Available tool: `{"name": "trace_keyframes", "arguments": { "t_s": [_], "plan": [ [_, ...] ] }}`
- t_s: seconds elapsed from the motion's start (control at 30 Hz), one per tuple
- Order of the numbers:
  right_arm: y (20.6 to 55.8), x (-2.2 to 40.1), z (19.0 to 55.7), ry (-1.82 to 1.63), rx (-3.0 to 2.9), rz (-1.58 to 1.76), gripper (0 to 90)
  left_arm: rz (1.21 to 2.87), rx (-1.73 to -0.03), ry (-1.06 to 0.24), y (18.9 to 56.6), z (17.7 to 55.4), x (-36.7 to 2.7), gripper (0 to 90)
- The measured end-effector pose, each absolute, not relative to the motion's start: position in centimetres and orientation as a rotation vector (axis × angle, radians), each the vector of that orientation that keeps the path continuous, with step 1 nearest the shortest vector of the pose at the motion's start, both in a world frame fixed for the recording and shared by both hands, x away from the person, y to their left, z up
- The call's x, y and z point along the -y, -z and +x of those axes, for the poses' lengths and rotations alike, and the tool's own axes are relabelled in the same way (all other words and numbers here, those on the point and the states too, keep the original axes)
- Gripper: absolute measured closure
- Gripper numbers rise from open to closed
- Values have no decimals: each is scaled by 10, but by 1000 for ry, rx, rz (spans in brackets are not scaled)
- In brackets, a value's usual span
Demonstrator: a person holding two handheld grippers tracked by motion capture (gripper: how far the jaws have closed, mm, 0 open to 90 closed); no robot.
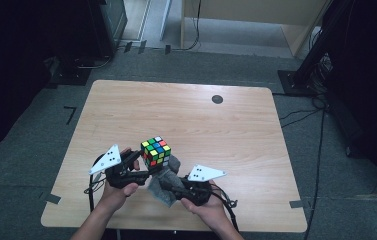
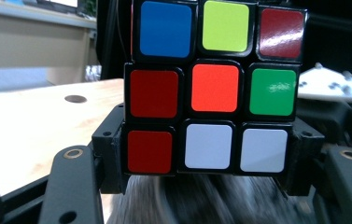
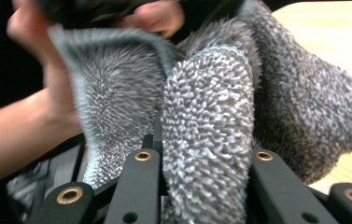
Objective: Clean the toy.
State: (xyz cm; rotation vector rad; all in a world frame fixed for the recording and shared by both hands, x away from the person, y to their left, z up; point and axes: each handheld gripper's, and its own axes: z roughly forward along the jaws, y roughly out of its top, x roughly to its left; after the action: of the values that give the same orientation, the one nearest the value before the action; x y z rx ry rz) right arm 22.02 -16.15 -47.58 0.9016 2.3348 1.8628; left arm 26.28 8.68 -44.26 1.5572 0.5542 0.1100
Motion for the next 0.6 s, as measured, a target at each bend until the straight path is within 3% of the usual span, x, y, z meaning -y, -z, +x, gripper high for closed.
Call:
{"name": "trace_keyframes", "arguments": {
  "t_s": [0.17,0.43,0.6],
  "plan": [
    [470,159,217,-1941,-2252,904,757,1607,-514,-117,444,258,-77,343],
    [477,209,237,-1968,-1907,1297,778,1576,-520,-106,440,259,-83,343],
    [476,189,231,-1942,-2059,1147,772,1581,-519,-98,442,259,-80,343]
  ]
}}
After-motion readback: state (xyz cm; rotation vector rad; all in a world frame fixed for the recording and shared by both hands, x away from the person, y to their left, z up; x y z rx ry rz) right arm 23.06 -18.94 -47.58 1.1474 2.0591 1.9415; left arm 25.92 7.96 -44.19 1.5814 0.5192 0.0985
